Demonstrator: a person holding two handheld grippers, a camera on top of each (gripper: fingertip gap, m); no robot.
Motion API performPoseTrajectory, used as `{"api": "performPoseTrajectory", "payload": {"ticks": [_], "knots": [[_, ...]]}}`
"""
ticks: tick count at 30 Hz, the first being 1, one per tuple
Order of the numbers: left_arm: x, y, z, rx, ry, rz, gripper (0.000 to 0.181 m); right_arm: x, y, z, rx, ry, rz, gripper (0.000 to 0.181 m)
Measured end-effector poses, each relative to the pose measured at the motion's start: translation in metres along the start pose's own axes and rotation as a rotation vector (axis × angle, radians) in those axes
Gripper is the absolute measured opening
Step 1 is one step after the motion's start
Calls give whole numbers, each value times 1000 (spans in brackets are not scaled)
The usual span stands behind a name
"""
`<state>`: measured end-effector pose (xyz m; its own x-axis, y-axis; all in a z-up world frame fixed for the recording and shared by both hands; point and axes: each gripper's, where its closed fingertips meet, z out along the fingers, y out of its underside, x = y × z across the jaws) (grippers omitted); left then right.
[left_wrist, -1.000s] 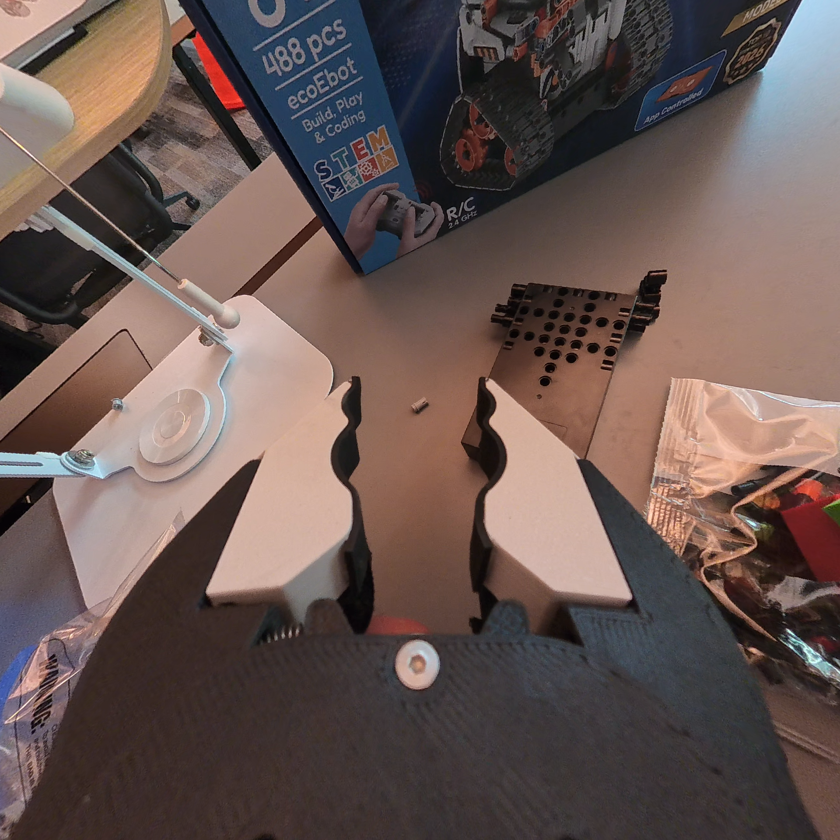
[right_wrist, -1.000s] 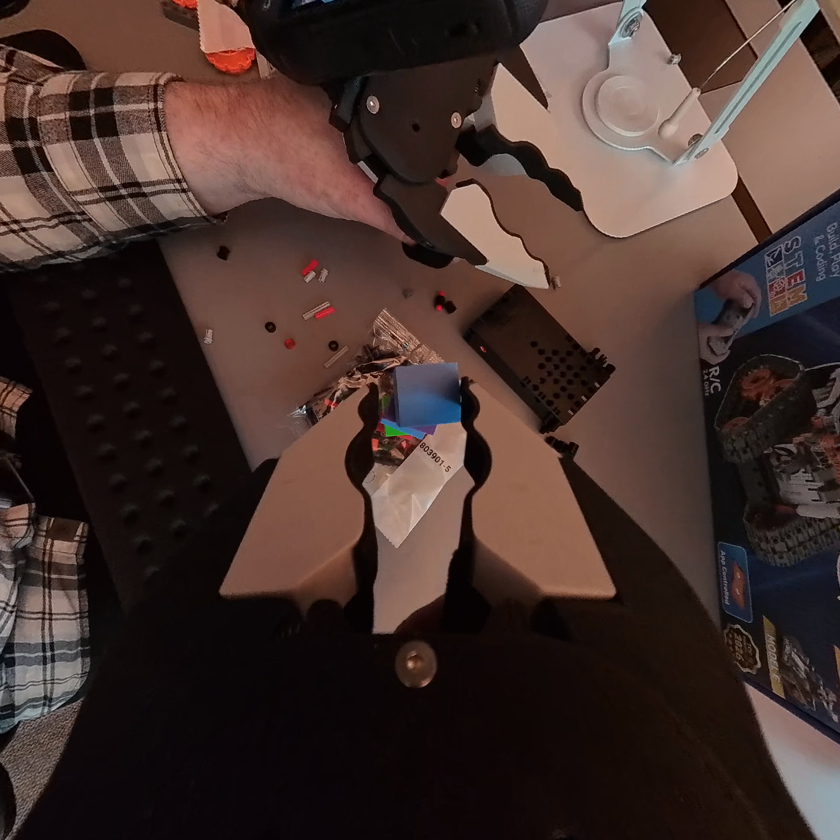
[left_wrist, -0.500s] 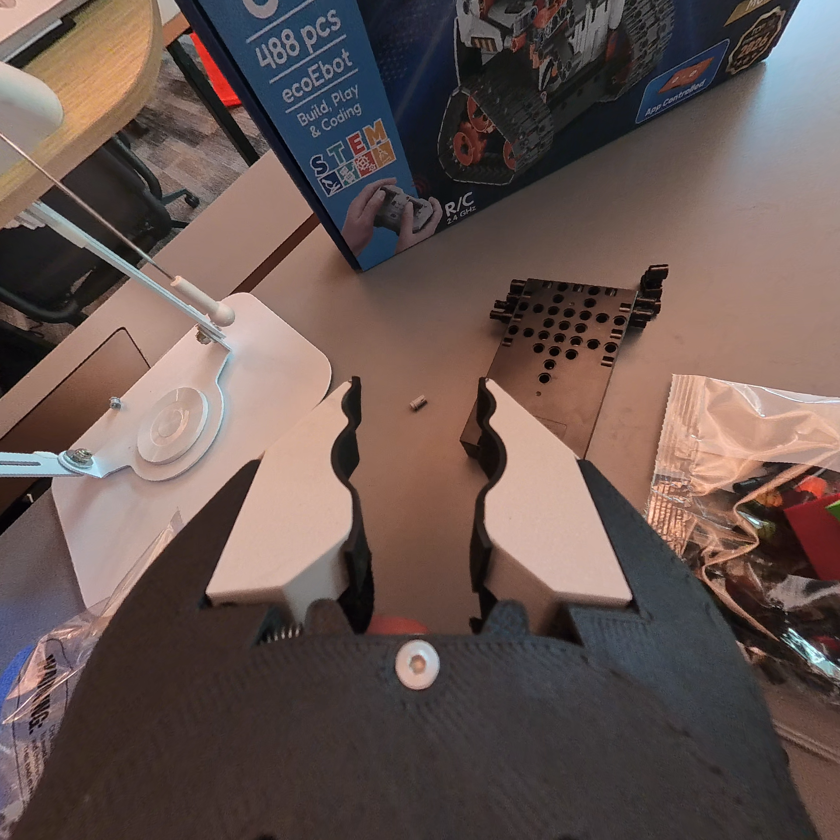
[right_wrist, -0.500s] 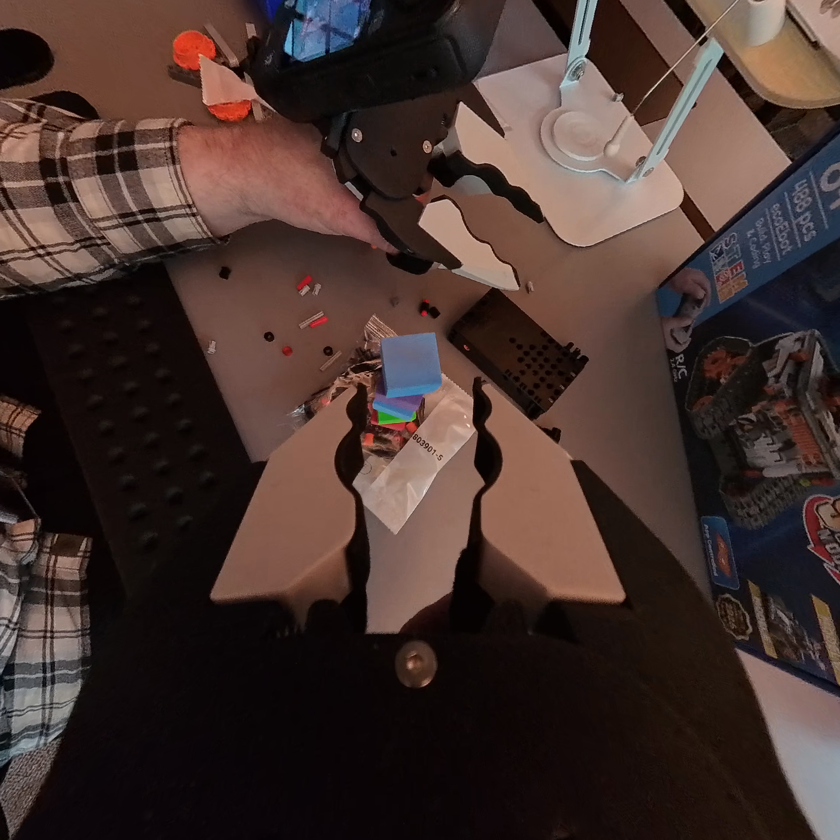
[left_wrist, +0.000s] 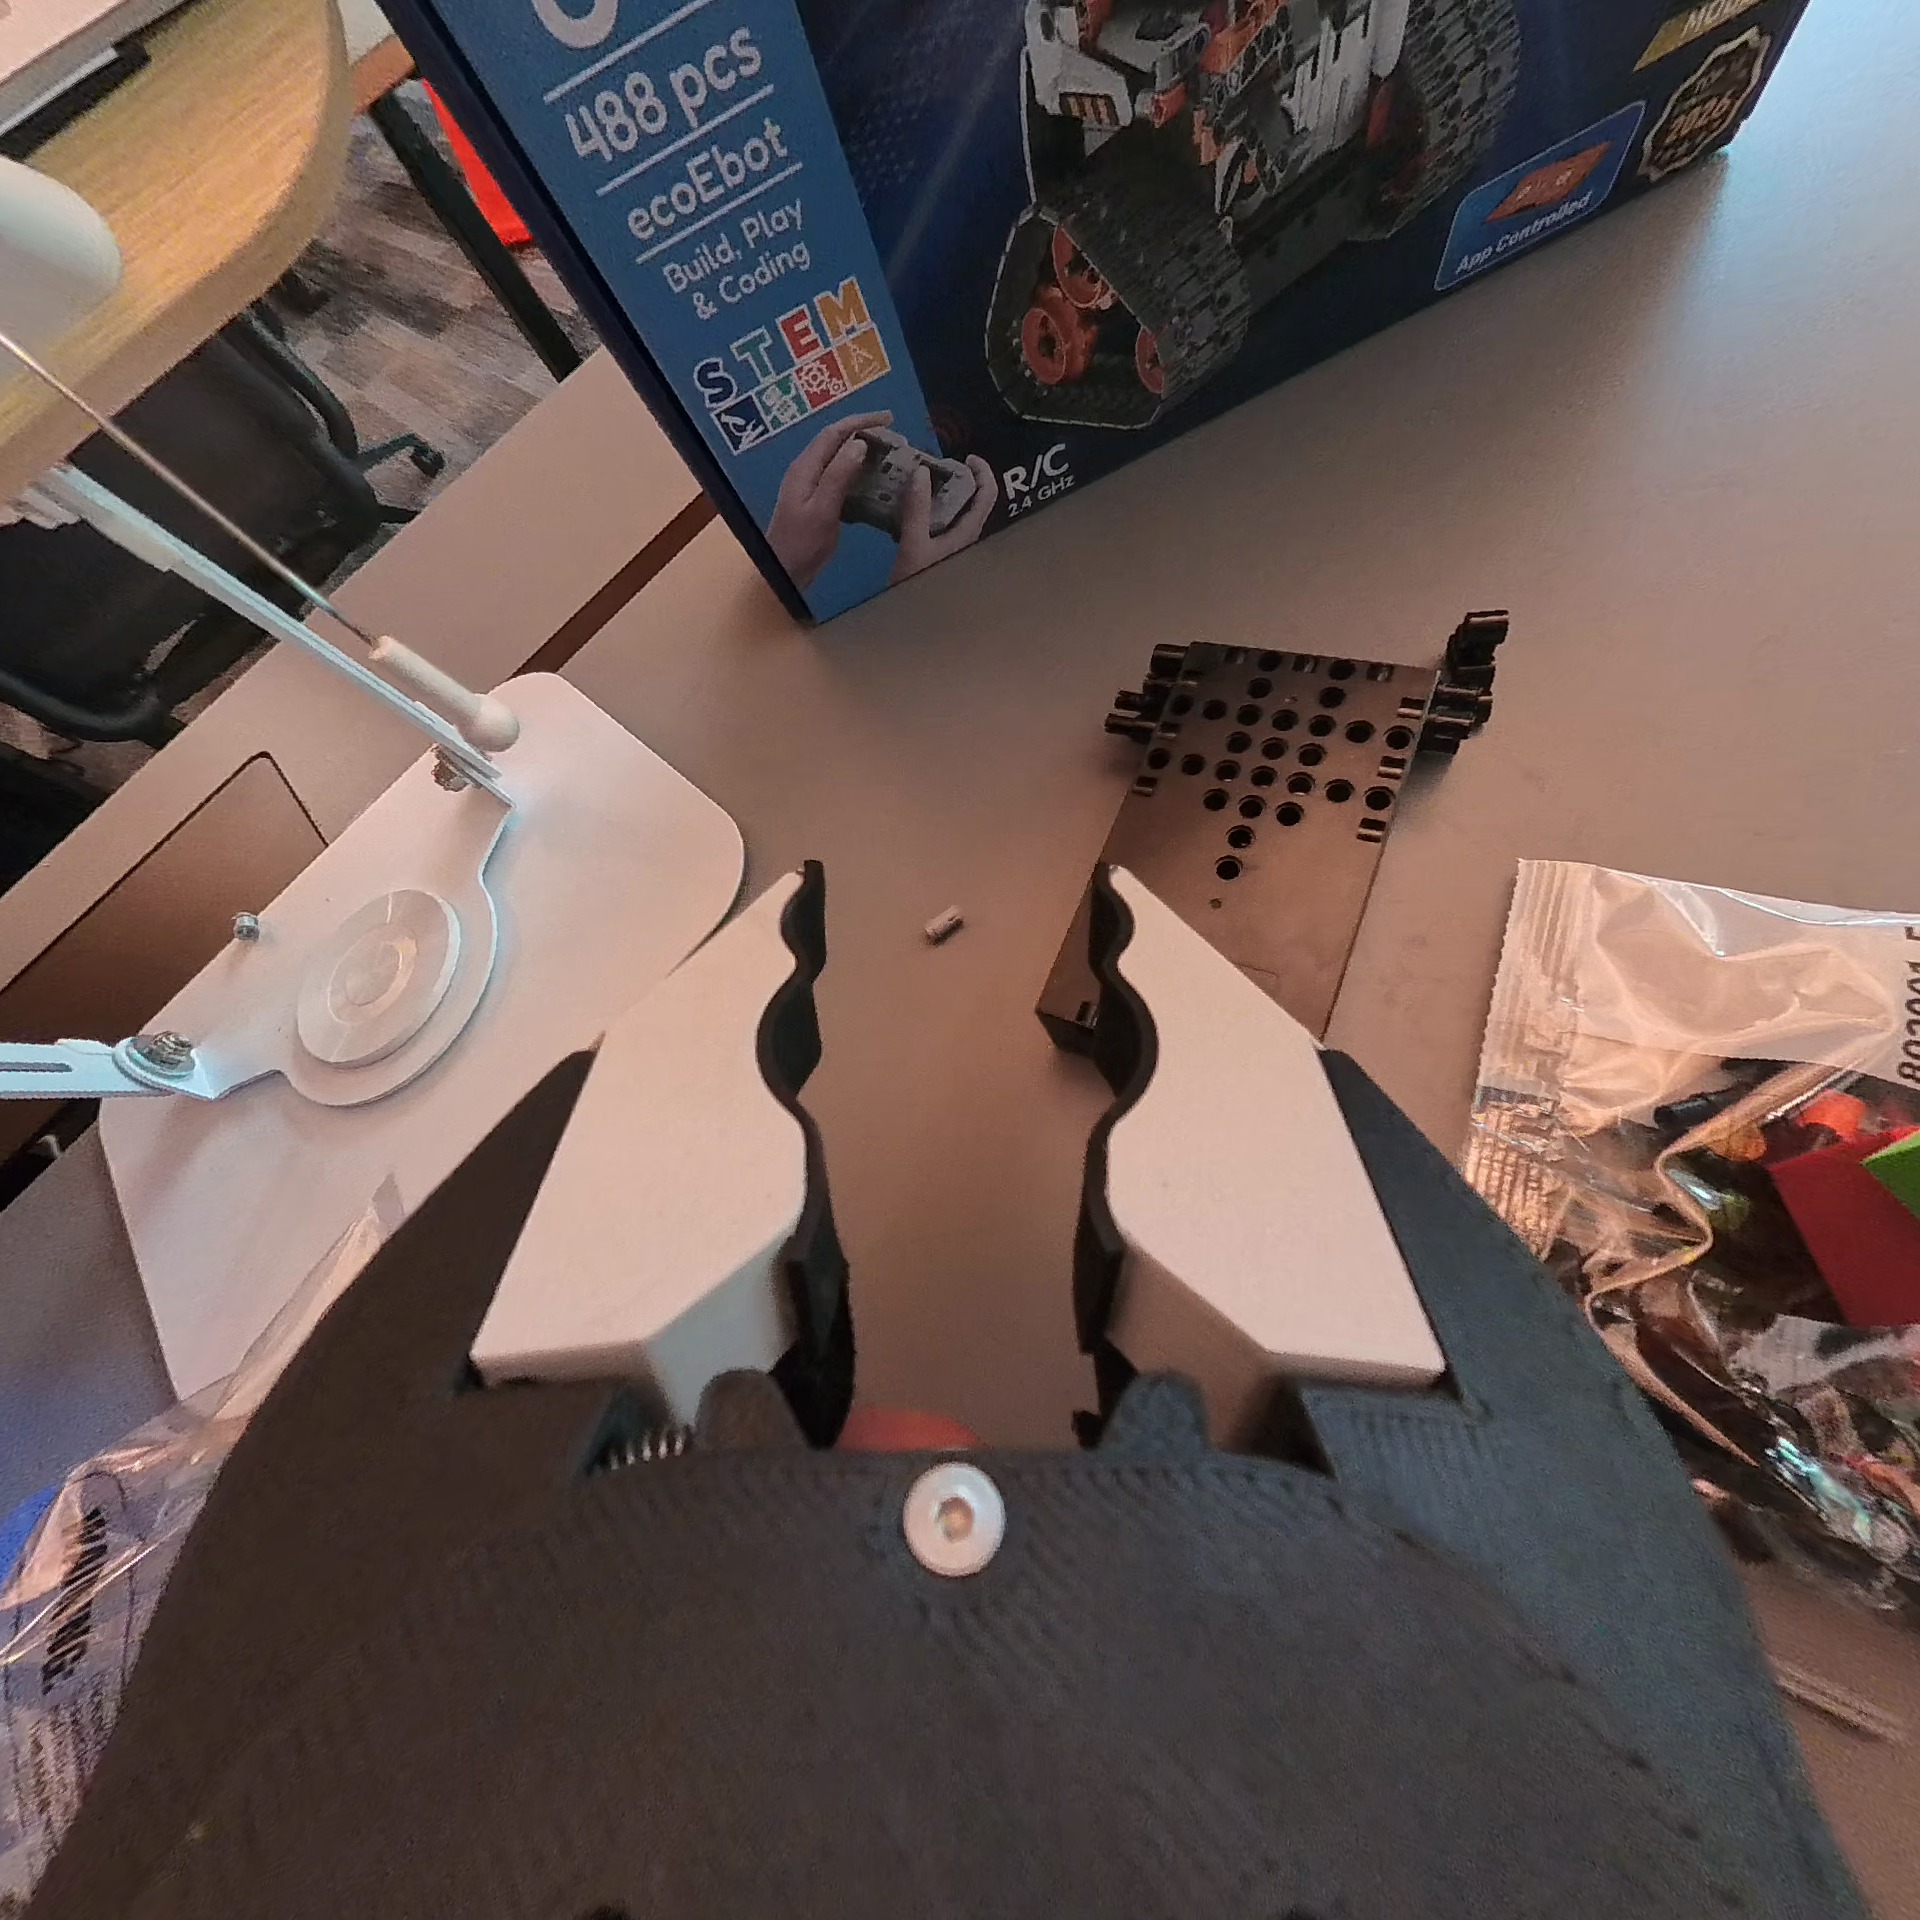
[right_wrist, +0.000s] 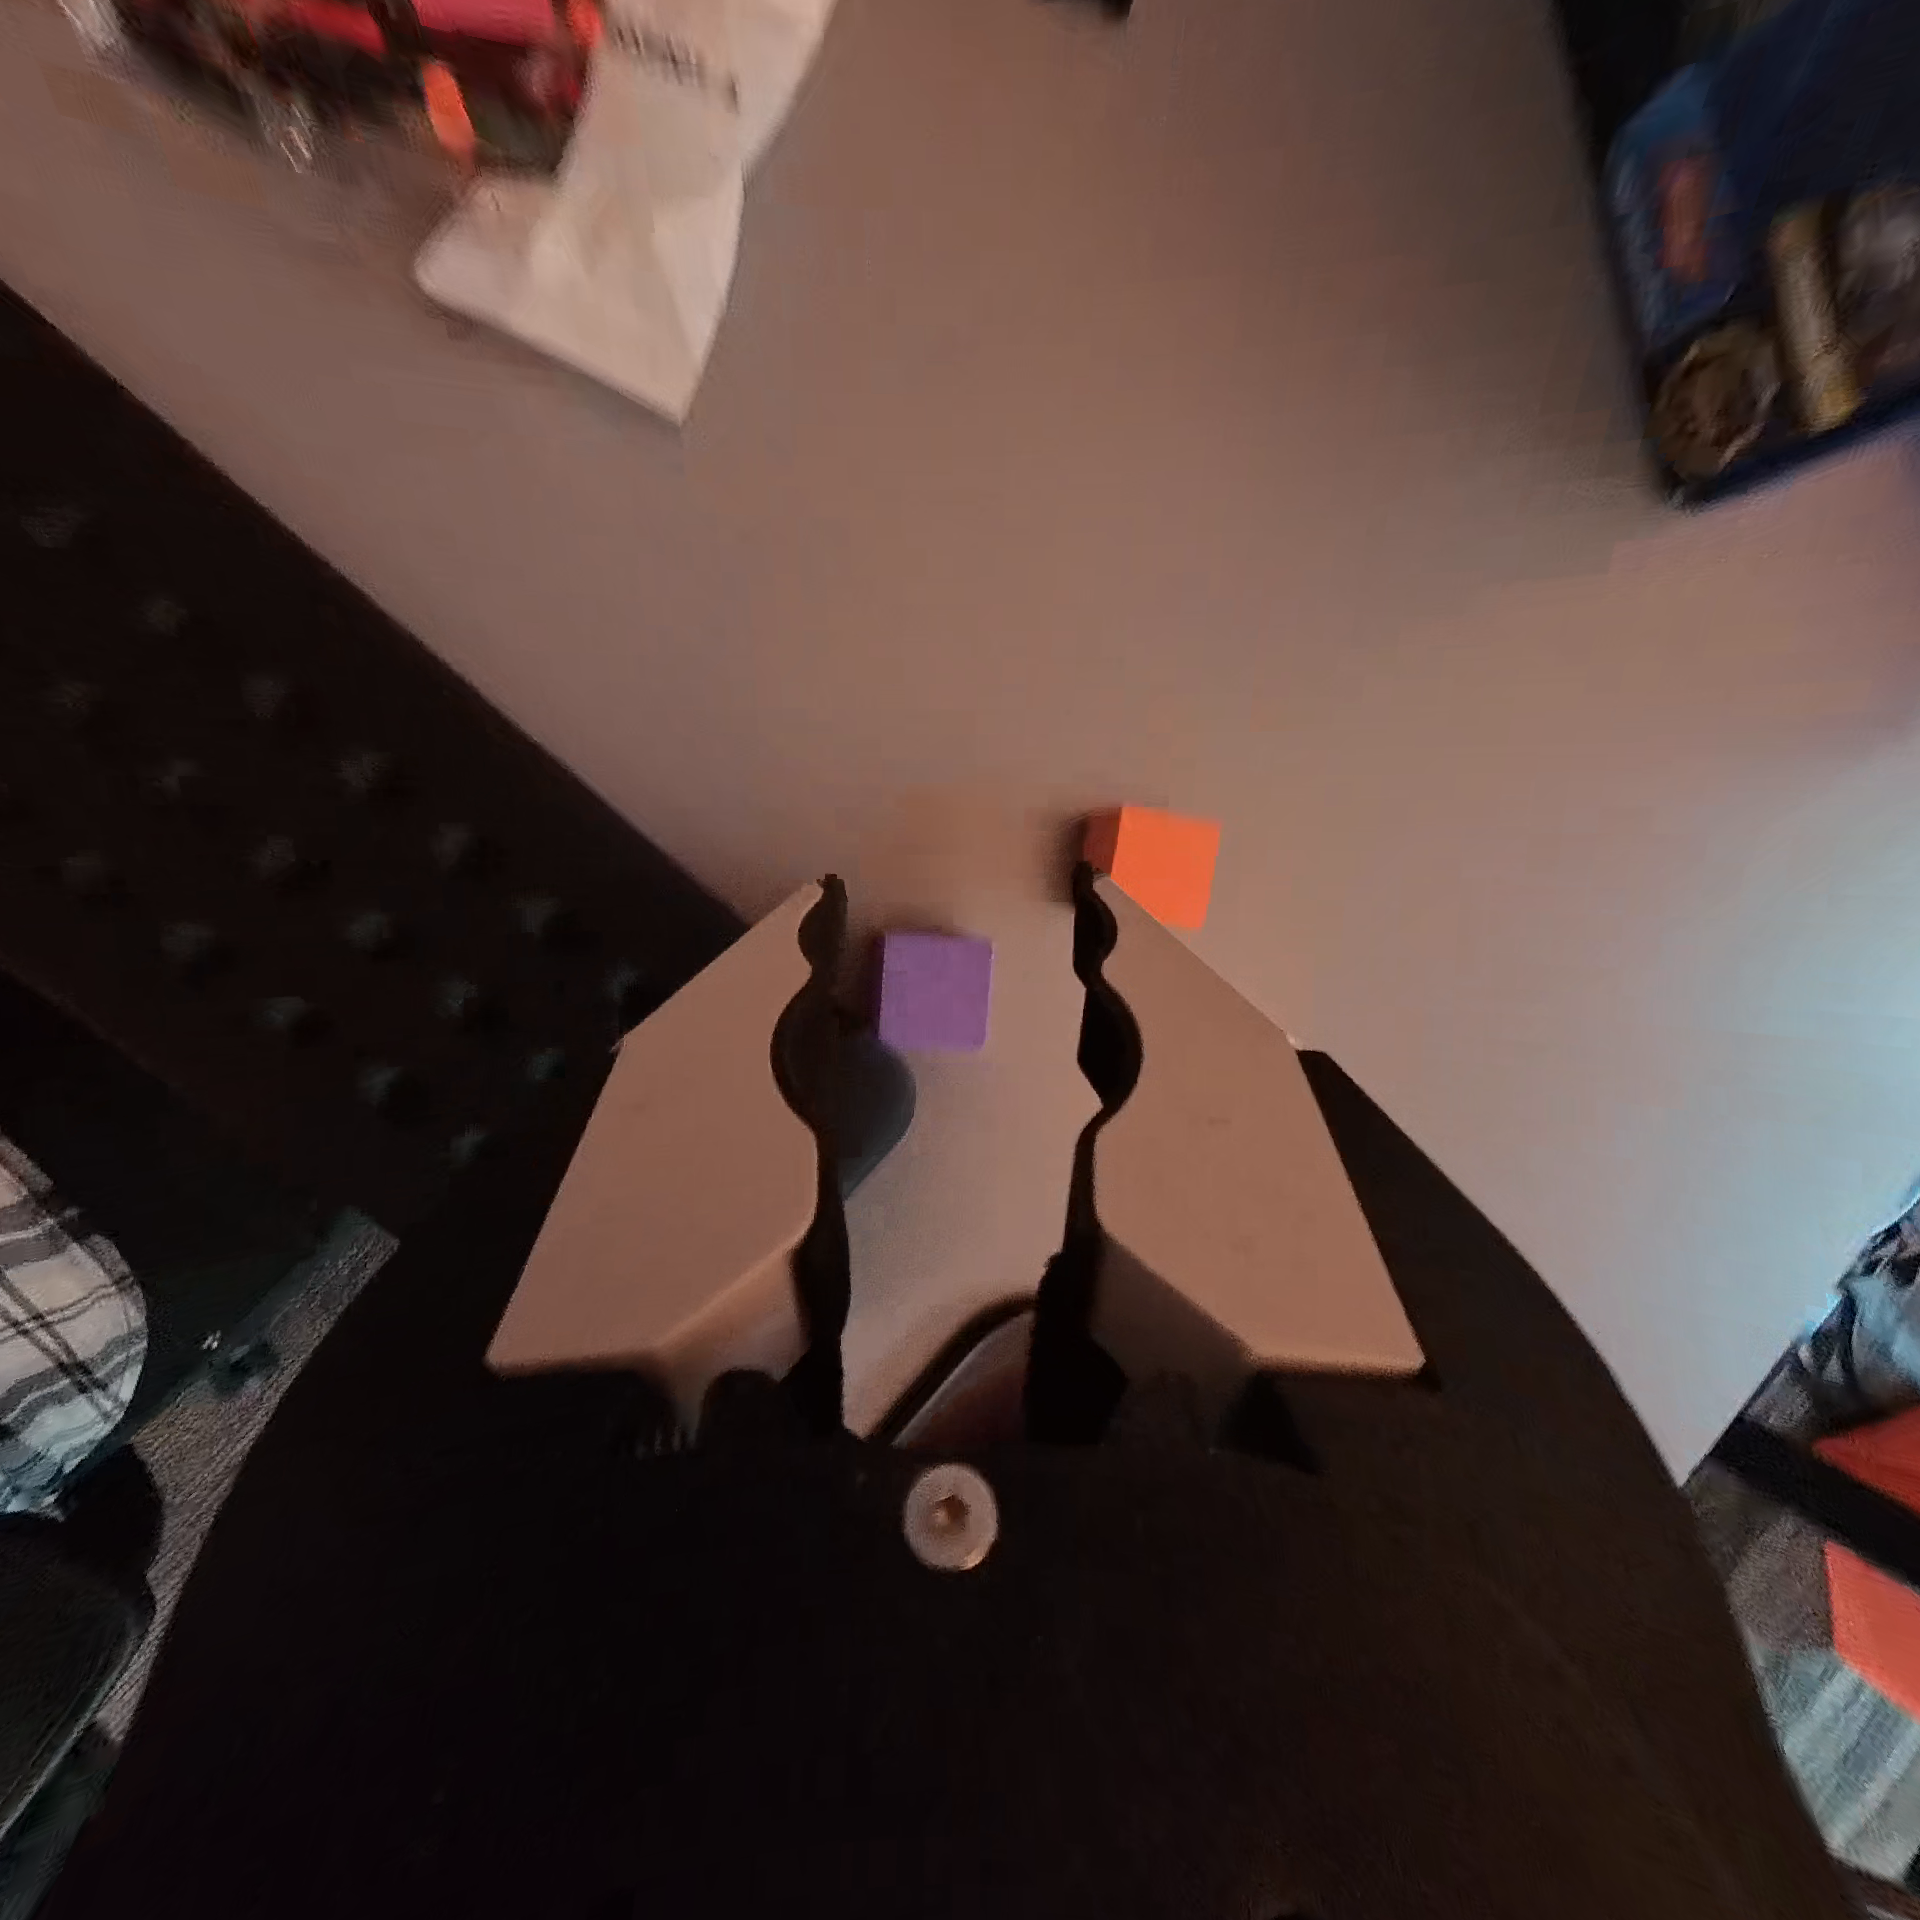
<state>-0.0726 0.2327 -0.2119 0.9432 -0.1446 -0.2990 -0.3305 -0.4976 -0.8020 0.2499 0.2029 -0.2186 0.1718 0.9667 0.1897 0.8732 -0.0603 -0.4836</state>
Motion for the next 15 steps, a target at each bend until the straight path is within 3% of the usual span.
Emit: {"api": "performPoseTrajectory", "payload": {"ticks": [4, 6, 8, 11, 15], "knots": [[3, 2, 1, -8, 2, 7, 50, -5, 35, 15, -69, -26, 47, 43], [2, 2, 1, -7, 1, 4, 50, -6, 39, 20, -71, -45, 58, 26], [1, 2, 0, -5, -1, 1, 50, -4, 35, 21, -55, -44, 65, 24], [1, 2, 1, -6, 0, -1, 50, -4, 1, 10, 47, -55, 44, 25], [3, 2, 3, -11, 3, 8, 50, -22, -85, -23, 254, -120, -79, 24]]}}
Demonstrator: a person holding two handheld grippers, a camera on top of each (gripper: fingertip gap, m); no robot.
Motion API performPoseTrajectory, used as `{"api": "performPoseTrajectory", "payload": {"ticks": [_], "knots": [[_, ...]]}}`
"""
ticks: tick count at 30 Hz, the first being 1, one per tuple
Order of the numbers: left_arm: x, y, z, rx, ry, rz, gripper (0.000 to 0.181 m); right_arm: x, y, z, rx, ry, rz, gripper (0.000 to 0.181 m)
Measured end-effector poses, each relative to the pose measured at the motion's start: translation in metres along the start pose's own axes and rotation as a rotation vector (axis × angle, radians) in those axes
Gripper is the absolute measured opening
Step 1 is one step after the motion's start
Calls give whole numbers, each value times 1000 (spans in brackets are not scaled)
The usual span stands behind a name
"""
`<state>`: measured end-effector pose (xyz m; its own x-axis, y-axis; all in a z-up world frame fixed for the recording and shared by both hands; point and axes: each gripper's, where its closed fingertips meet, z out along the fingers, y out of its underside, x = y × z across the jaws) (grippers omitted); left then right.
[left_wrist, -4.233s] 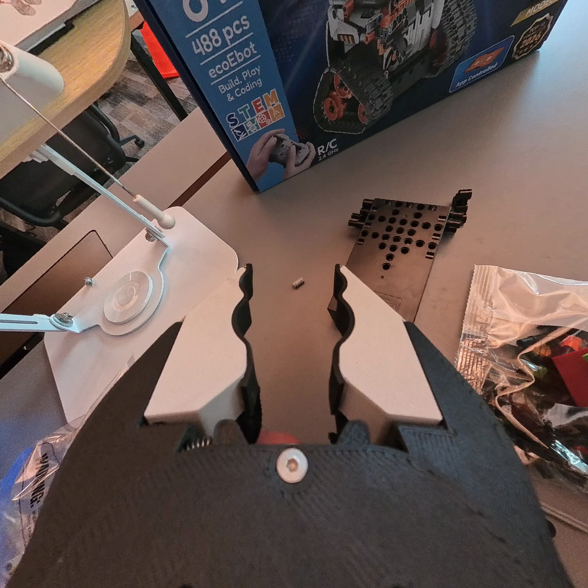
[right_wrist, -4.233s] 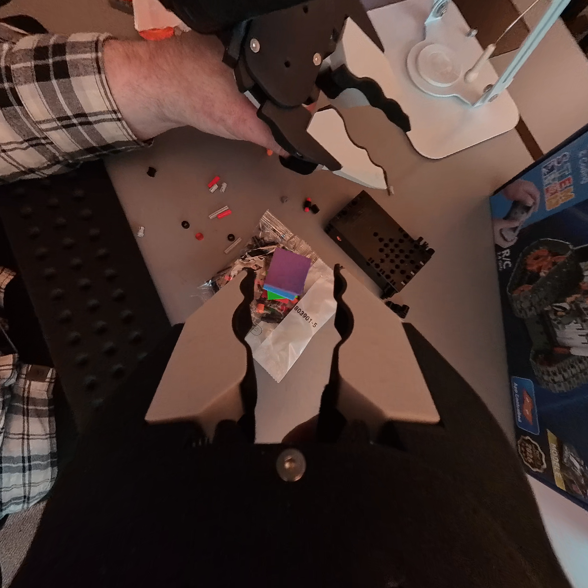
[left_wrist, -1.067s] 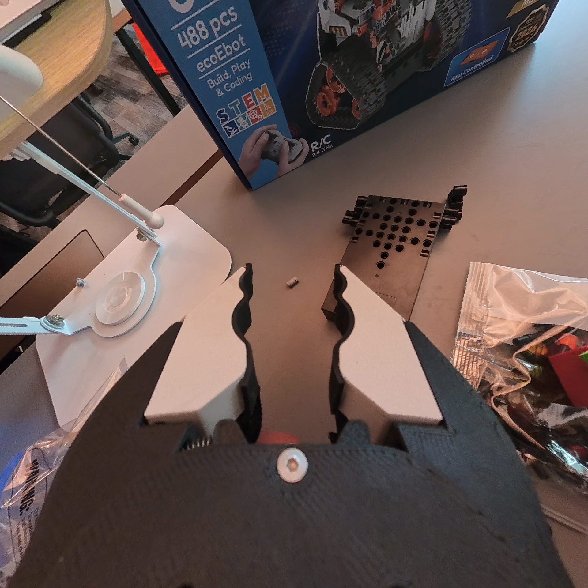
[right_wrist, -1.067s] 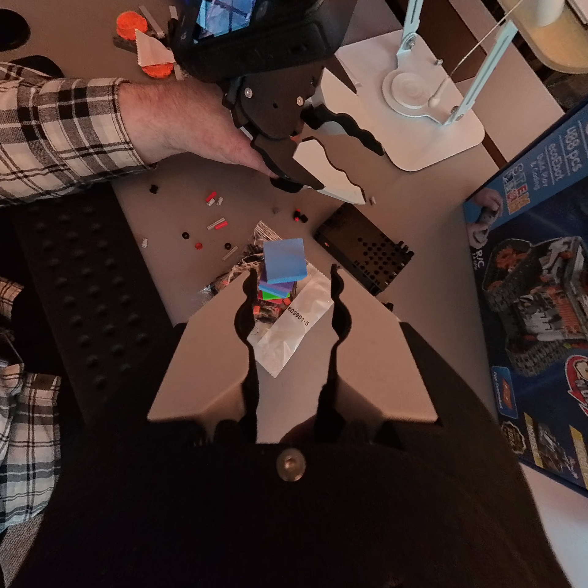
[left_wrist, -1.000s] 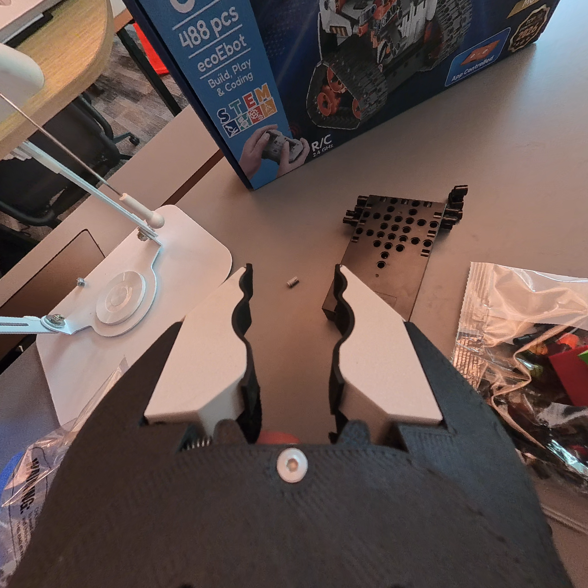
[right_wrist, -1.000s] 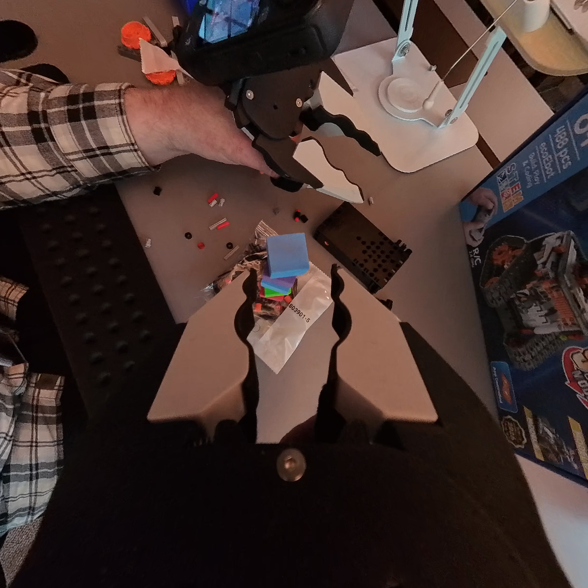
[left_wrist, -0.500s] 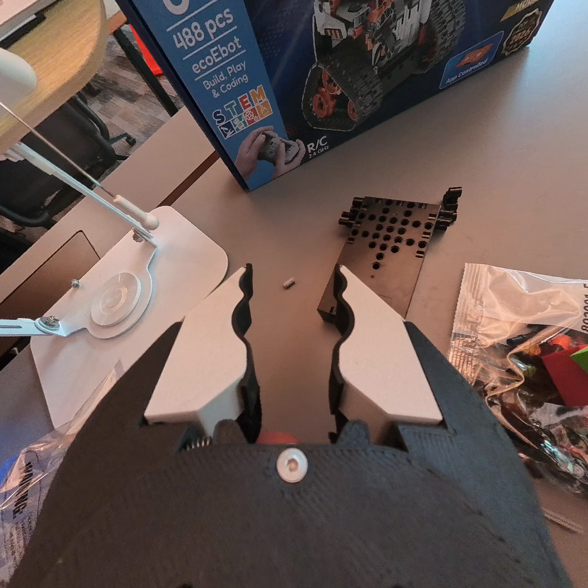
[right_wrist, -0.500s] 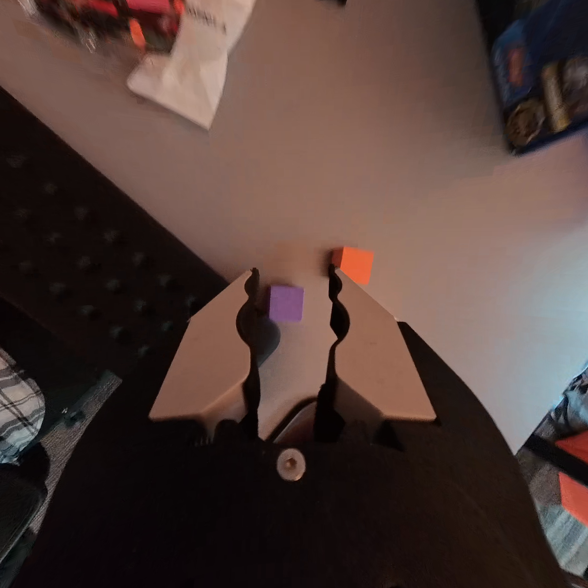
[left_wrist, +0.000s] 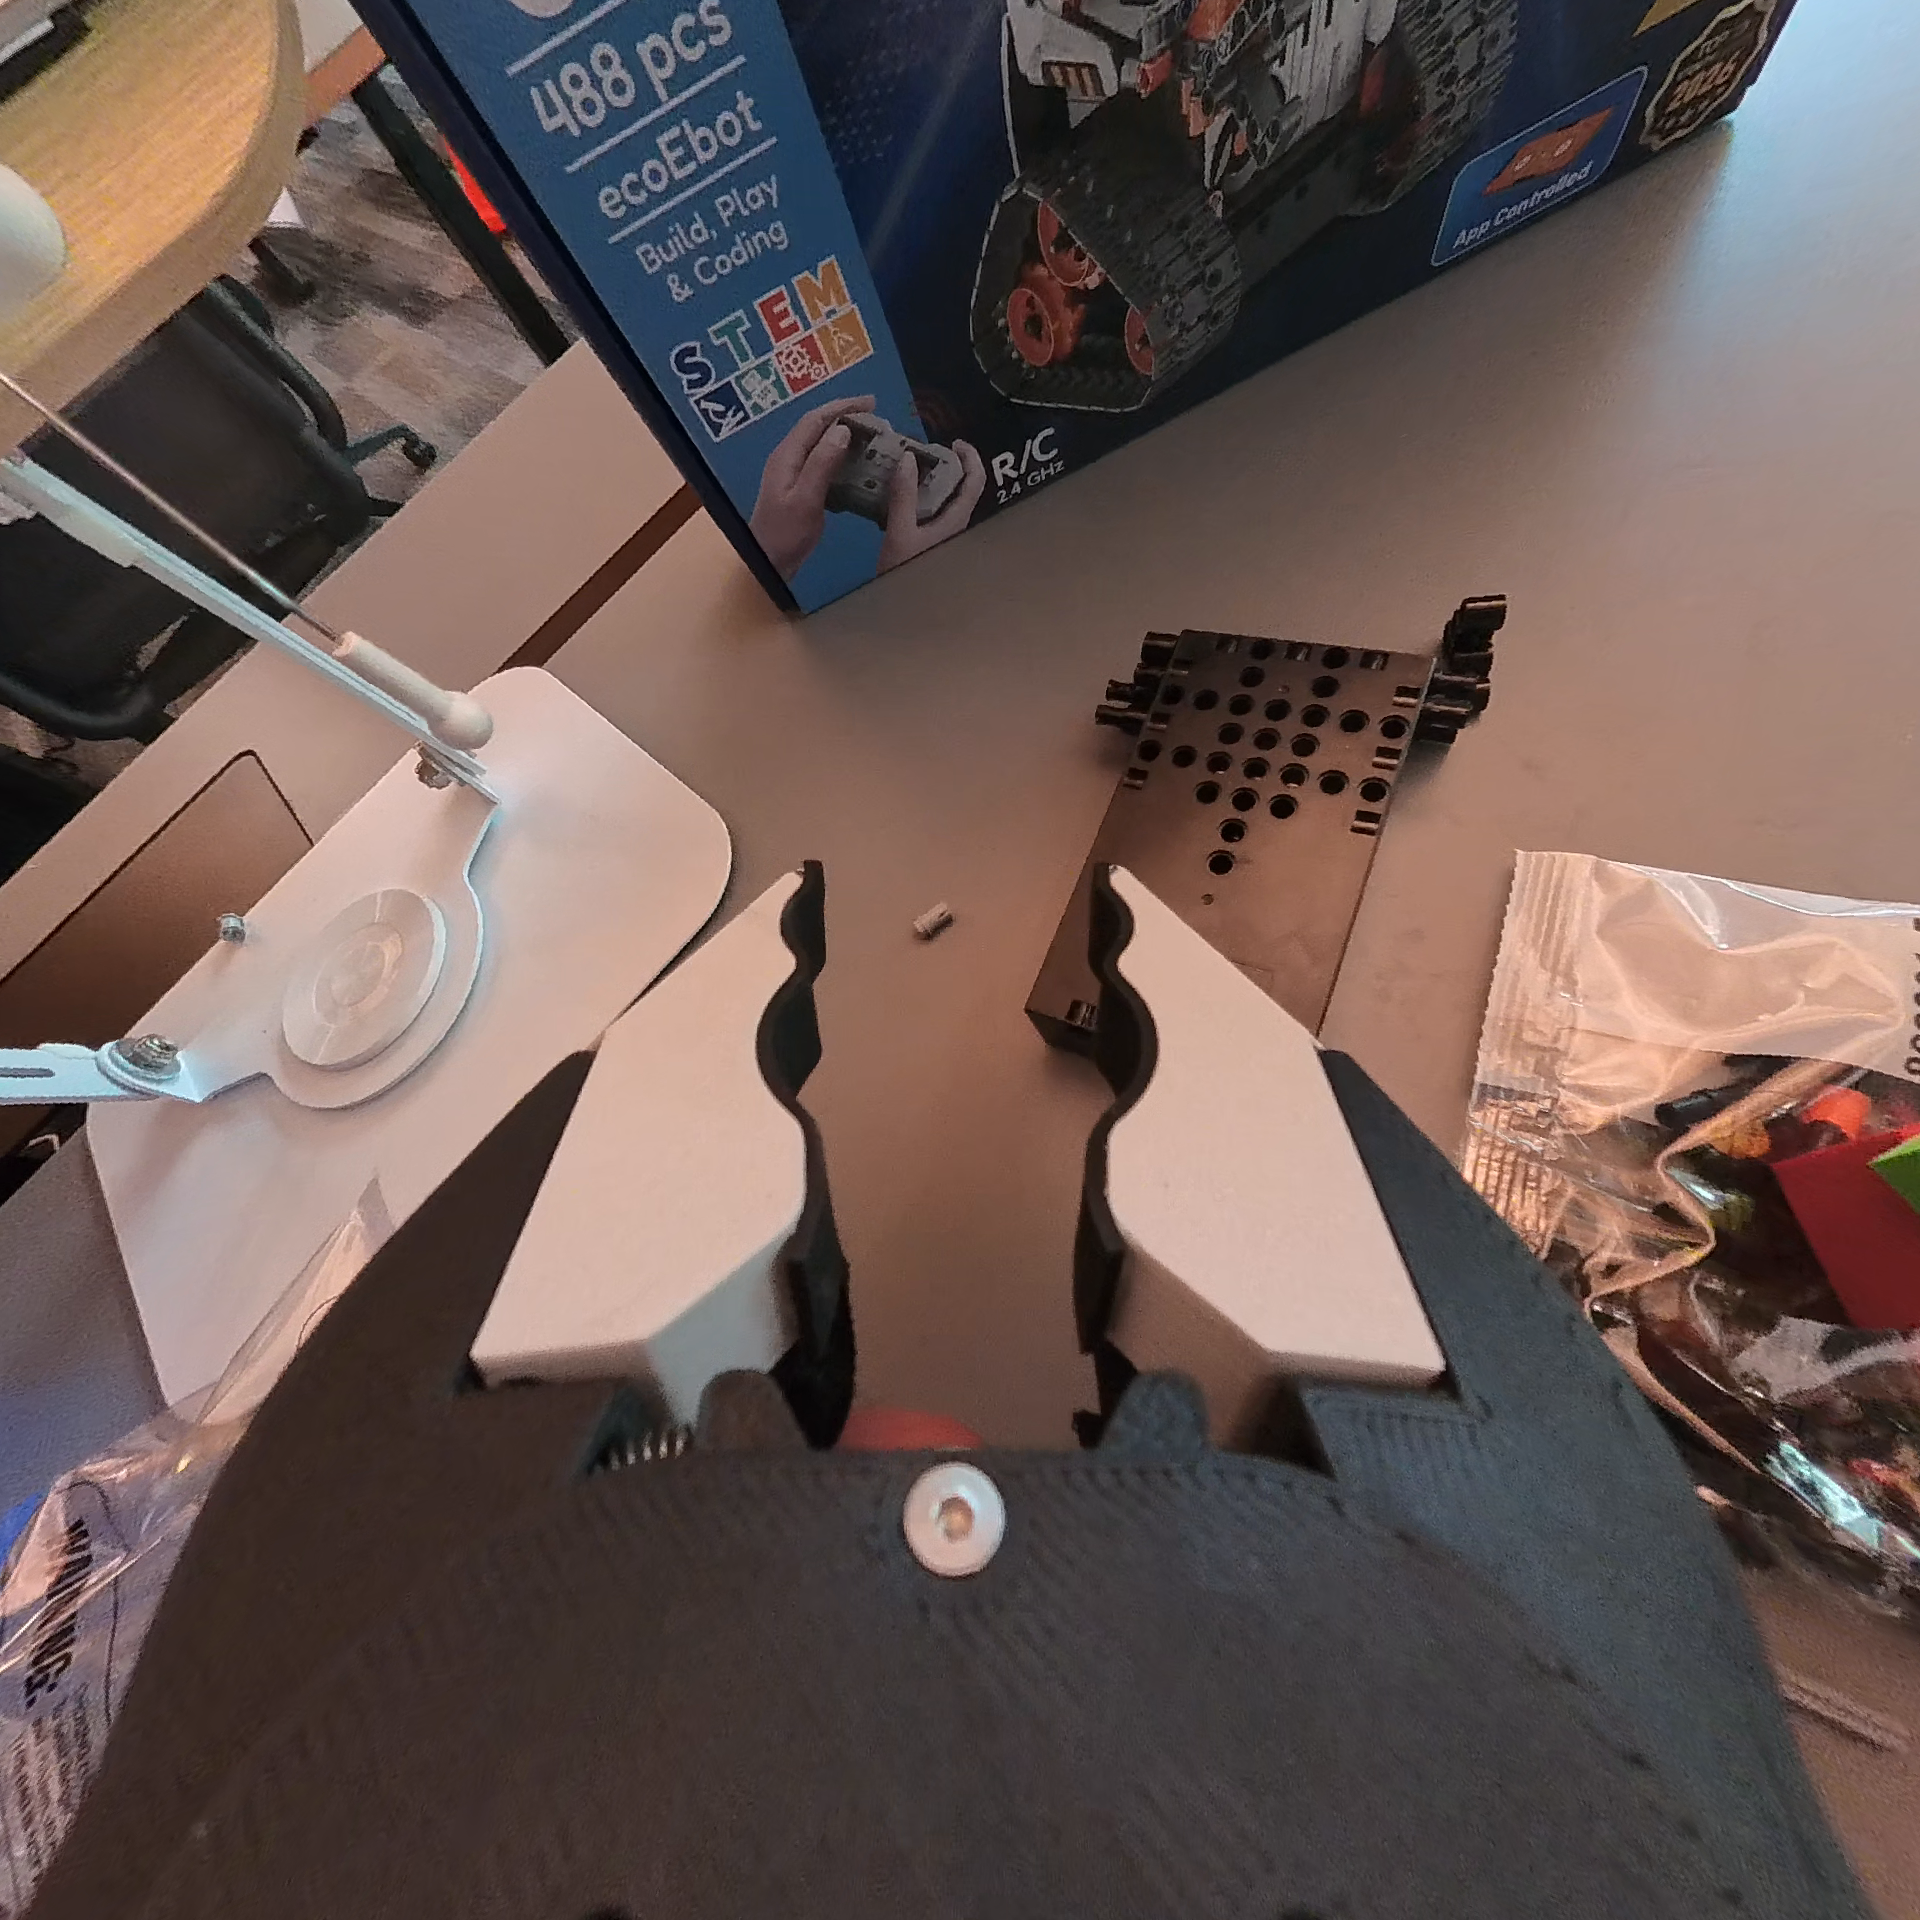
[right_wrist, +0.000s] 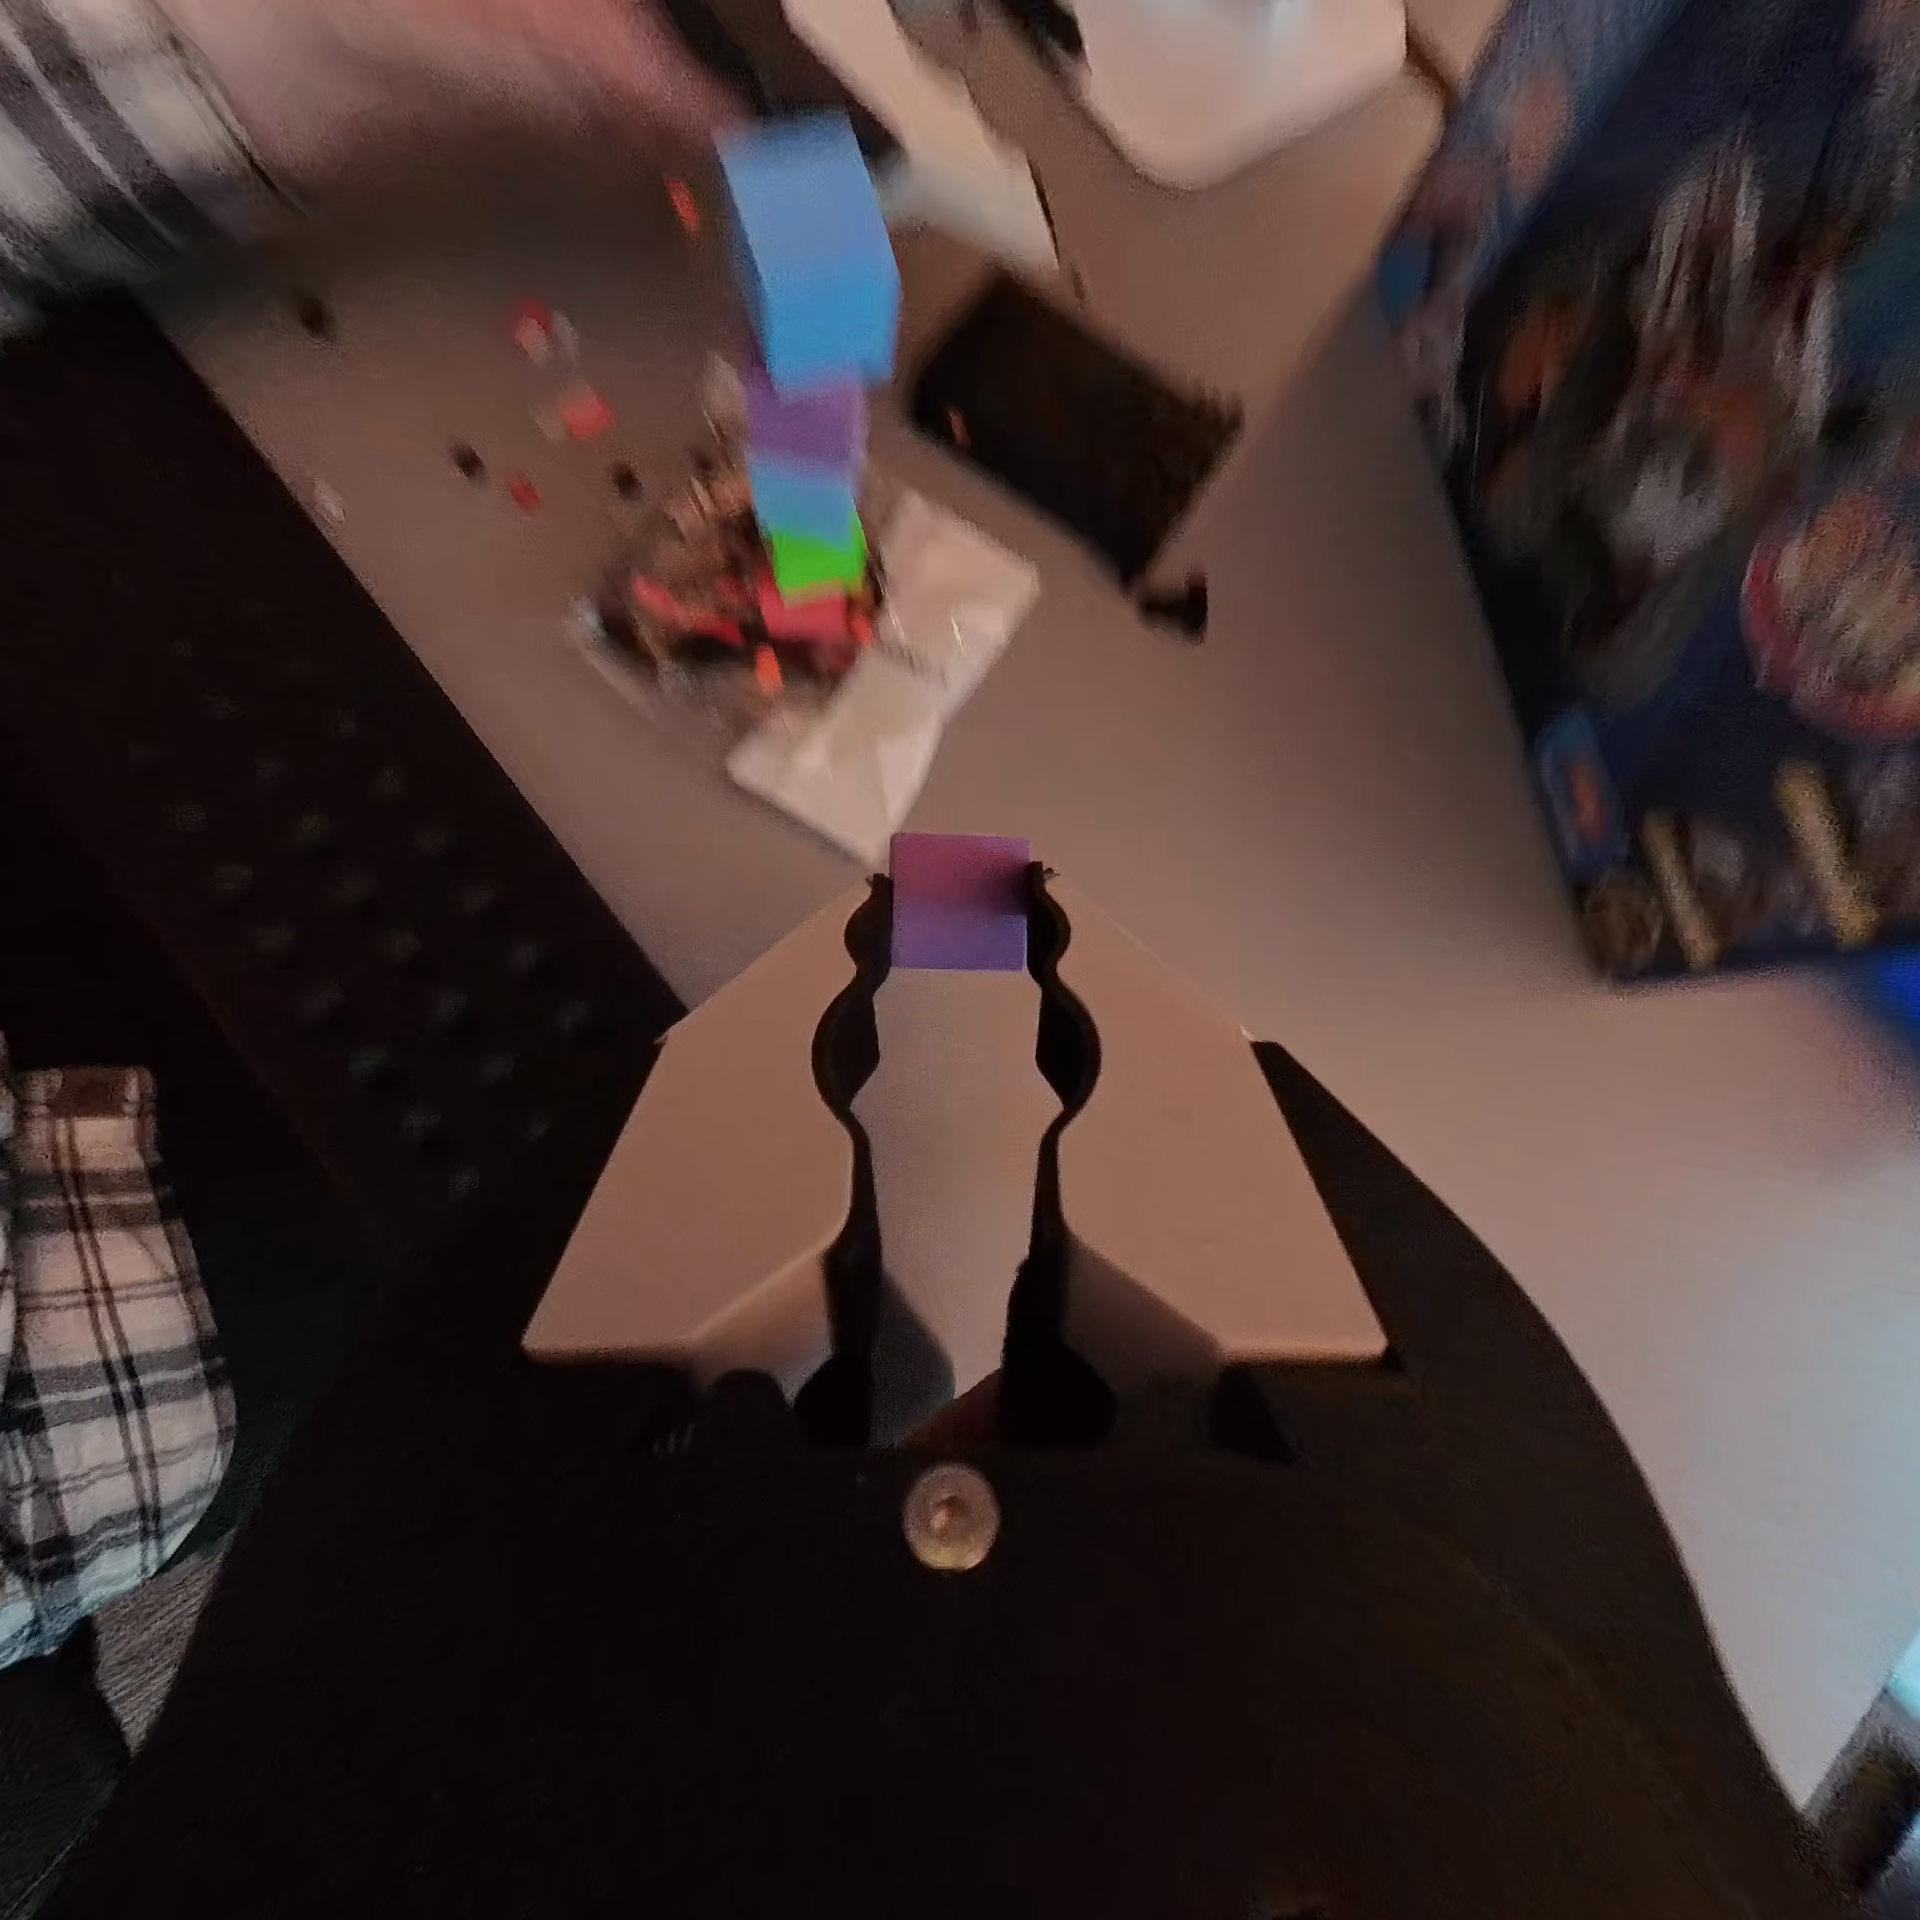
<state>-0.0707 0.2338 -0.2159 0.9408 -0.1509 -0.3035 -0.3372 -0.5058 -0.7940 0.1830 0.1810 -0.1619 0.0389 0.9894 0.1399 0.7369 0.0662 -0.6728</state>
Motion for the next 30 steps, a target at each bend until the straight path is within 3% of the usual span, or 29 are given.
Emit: {"api": "performPoseTrajectory", "payload": {"ticks": [5, 9, 18, 30], "knots": [[-3, 0, -2, 5, -5, -7, 50, -20, -97, 1, 106, -92, -157, 25], [-5, -1, -4, 12, -7, -13, 50, -25, -128, 22, 67, -154, -208, 25], [-5, -3, -4, 17, -2, -13, 50, -28, -126, 48, -34, -196, -223, 25], [-5, -2, -3, 12, -4, -10, 50, -27, -126, 48, -36, -190, -222, 39]]}}
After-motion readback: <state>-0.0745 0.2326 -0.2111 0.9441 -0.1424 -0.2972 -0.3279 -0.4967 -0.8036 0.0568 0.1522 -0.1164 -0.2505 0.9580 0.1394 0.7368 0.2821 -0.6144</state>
